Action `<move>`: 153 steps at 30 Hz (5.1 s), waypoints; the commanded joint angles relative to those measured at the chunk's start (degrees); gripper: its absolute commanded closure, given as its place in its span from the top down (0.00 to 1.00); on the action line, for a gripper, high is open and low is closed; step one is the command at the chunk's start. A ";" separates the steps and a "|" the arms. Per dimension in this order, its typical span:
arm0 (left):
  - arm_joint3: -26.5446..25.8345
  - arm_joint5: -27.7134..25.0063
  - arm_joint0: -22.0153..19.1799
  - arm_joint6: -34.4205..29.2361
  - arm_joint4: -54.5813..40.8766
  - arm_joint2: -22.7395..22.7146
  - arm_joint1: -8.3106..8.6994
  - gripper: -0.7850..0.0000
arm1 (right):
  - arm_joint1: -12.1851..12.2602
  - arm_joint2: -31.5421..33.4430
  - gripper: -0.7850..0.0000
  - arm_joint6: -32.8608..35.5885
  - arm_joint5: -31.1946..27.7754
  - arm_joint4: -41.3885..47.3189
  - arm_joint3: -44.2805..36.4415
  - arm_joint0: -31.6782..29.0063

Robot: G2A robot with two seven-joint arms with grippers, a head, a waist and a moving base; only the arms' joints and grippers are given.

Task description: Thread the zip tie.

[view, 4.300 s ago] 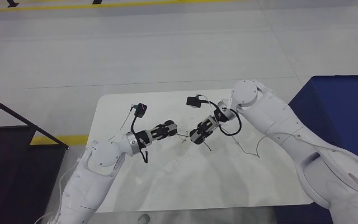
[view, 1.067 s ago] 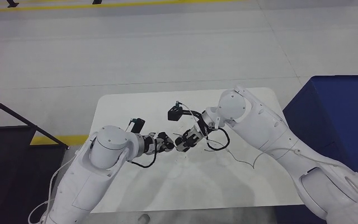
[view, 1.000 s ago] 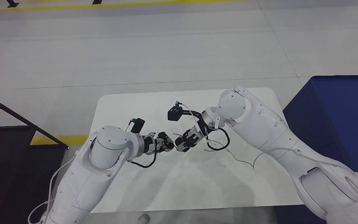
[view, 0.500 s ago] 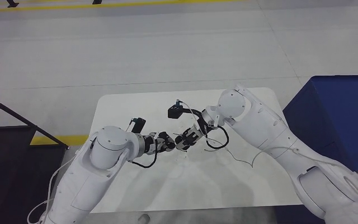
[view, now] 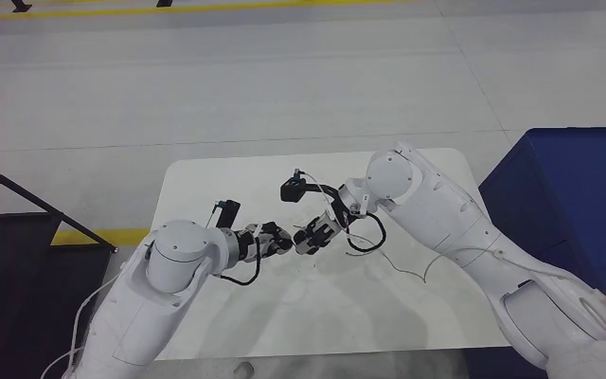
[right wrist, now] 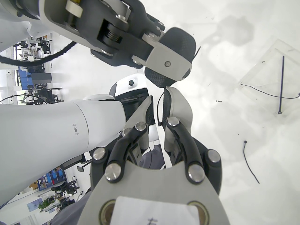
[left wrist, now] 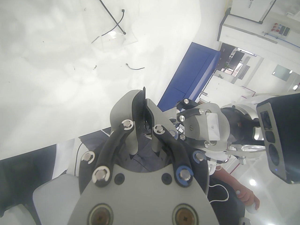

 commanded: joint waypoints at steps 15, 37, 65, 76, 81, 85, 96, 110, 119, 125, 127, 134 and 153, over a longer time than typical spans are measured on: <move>-1.59 0.62 1.78 2.03 -4.60 -1.72 0.36 0.00 | 0.13 1.39 0.00 0.22 1.06 -0.83 -1.73 -0.94; -4.73 -1.29 5.20 6.07 -6.90 -4.25 1.14 1.00 | 1.13 4.07 0.00 2.01 1.36 -1.19 -4.22 -2.66; 8.44 -18.20 5.17 -23.05 -26.91 -14.04 2.60 1.00 | 5.32 8.92 0.00 6.09 6.54 29.10 -1.44 -6.81; 23.51 -22.63 -0.67 -38.03 -47.40 -6.88 3.00 1.00 | 7.15 4.83 0.00 6.09 15.27 50.11 0.94 -6.75; 21.20 -24.48 0.03 -38.48 -47.89 -6.12 2.86 1.00 | 7.22 5.07 0.00 2.90 16.47 48.00 -0.85 -7.84; 20.77 -29.00 -0.70 -38.51 -41.37 -5.85 3.12 0.47 | 7.21 5.95 0.00 4.24 18.76 48.36 -1.56 -8.76; 23.17 -31.59 -2.12 -37.76 -36.71 -5.09 3.28 0.01 | 6.08 6.27 0.00 4.98 20.08 44.67 -1.18 -8.45; 21.21 -31.64 -1.23 -37.16 -35.40 -4.94 3.58 0.16 | 4.66 7.24 0.00 5.41 20.72 43.12 -0.72 -8.52; 20.11 -32.15 -0.51 -36.87 -35.16 -4.54 3.65 0.17 | 4.37 8.52 0.00 5.69 20.99 41.76 -1.50 -9.46; 19.56 -32.38 -0.42 -36.17 -35.09 -4.26 3.64 0.20 | 4.06 9.09 0.00 6.09 21.52 41.27 -1.61 -9.82; 19.45 -32.52 -0.47 -36.05 -35.03 -4.17 3.63 0.20 | 3.97 9.24 0.00 6.09 21.64 41.07 -1.63 -9.88; 19.43 -32.79 -0.53 -35.61 -34.92 -3.71 3.59 0.00 | 3.75 9.61 0.00 6.09 21.84 40.76 -1.61 -10.13; 18.05 -32.22 -0.25 -36.96 -33.08 -2.79 3.84 0.00 | 4.08 13.17 1.00 4.36 23.16 42.48 -3.08 -13.05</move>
